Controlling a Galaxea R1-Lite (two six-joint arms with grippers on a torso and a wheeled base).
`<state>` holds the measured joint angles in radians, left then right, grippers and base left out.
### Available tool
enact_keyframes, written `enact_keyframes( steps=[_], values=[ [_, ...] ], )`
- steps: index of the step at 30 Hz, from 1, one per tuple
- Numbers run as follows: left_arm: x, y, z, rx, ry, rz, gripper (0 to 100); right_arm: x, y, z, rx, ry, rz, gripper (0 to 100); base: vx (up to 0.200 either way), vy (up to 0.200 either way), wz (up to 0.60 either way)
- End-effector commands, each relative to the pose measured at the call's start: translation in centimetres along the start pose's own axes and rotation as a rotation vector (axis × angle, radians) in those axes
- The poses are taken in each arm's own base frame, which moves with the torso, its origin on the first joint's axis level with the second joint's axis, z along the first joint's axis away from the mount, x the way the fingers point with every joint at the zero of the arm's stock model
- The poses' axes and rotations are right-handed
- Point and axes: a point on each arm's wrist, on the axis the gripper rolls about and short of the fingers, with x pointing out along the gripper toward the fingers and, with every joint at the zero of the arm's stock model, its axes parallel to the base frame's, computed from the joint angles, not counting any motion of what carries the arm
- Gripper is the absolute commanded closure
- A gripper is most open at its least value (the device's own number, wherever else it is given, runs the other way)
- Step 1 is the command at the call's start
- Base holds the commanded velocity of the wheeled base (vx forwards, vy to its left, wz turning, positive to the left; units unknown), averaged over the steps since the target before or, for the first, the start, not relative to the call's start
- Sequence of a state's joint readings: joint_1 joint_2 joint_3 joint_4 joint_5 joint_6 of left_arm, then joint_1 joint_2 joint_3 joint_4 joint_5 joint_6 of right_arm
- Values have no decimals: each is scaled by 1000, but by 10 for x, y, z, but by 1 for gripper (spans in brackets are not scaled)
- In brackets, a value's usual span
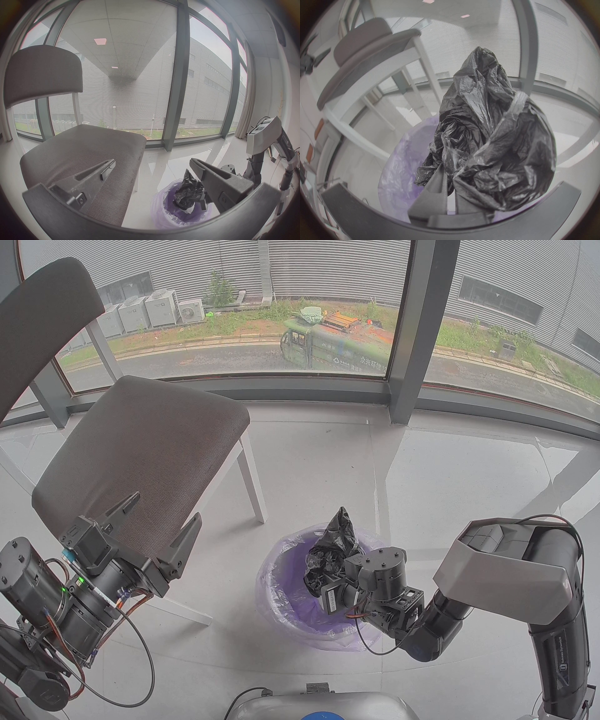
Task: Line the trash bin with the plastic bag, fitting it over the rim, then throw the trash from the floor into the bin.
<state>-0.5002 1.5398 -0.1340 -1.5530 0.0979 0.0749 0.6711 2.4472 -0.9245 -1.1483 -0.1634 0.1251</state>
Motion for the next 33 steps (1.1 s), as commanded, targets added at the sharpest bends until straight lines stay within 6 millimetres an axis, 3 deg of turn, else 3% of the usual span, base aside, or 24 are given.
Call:
enact_keyframes(
  steps=[1, 11, 19, 33],
  values=[
    [-2, -4, 2, -5, -20, -22, 0, -2, 5, 14, -42, 0, 7, 100, 0, 0, 0],
    [-6, -12, 6, -15, -34, -64, 0, 10, 7, 20, -55, 150, -2, 100, 0, 0, 0],
    [-6, -15, 4, -18, -26, -77, 0, 29, 1, -11, -57, 215, -17, 100, 0, 0, 0],
    [-7, -16, 6, -18, -32, -84, 0, 38, 3, -31, -60, 254, -17, 100, 0, 0, 0]
  ],
)
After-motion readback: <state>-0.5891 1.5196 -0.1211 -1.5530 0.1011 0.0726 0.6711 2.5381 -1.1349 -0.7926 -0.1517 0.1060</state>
